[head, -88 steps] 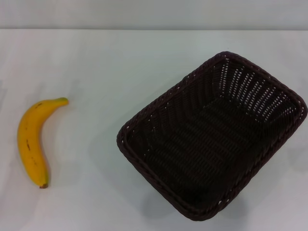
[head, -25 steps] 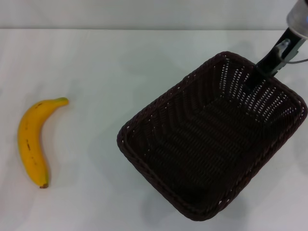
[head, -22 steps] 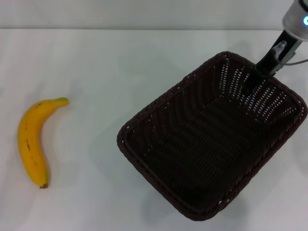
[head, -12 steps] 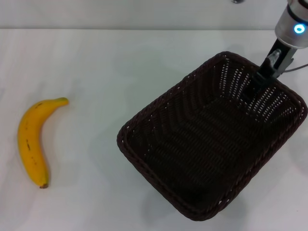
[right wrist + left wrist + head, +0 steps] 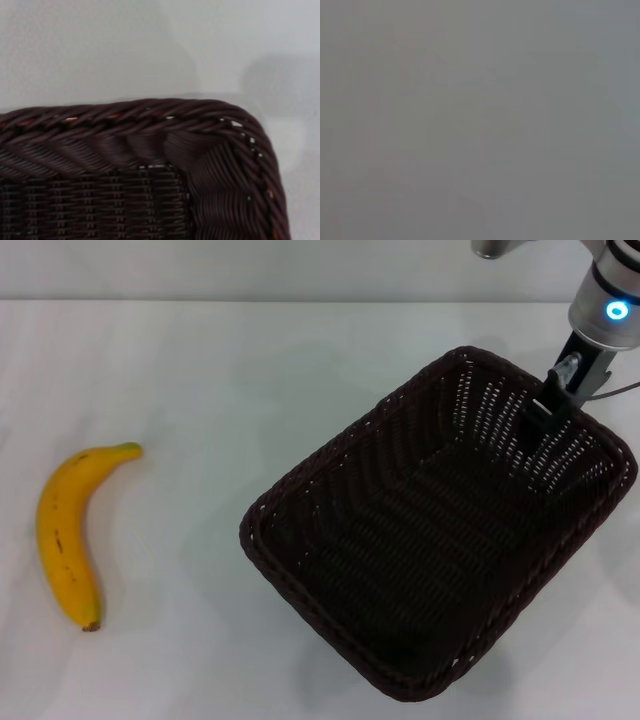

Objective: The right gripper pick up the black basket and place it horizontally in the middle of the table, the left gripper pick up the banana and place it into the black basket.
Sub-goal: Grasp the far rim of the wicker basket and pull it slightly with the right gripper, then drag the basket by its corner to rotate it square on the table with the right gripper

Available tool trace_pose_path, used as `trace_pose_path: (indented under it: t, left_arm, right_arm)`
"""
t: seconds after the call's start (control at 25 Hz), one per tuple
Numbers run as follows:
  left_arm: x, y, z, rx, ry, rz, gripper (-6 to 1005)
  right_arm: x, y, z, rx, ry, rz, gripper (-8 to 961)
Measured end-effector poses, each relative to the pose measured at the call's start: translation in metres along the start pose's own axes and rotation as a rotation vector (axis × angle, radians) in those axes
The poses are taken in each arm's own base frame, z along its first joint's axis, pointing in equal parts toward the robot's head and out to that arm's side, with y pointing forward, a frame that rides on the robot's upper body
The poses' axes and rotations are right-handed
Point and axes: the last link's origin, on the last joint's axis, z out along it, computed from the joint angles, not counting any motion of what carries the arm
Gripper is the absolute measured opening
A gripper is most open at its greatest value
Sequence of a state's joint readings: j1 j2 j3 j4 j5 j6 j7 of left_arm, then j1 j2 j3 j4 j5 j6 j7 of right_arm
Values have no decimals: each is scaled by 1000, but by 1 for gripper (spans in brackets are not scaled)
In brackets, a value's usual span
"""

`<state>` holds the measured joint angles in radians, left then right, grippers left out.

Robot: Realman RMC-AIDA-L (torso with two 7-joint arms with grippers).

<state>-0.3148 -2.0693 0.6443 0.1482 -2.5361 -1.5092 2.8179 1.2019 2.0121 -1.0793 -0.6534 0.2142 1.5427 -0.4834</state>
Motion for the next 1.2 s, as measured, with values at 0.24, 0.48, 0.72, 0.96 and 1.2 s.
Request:
trace_pose_path:
  t: [0.24, 0.48, 0.72, 0.96, 1.2]
  left_arm:
    - [1, -3, -5, 7, 0, 4, 878]
    - [2, -6, -6, 18, 6, 14, 878]
    - [11, -18, -9, 42, 41, 55, 878]
    - [20, -33, -12, 113, 81, 69, 877]
    - [26, -48, -3, 139, 96, 95, 877]
  right_arm:
    - [-1, 0, 0, 16, -1, 19, 272]
    - [-3, 0, 0, 32, -6, 85, 179]
    - [0, -3, -5, 4, -12, 241, 176]
    - [16, -13, -16, -75, -48, 482, 175]
    - [28, -21, -24, -130, -128, 660, 173]
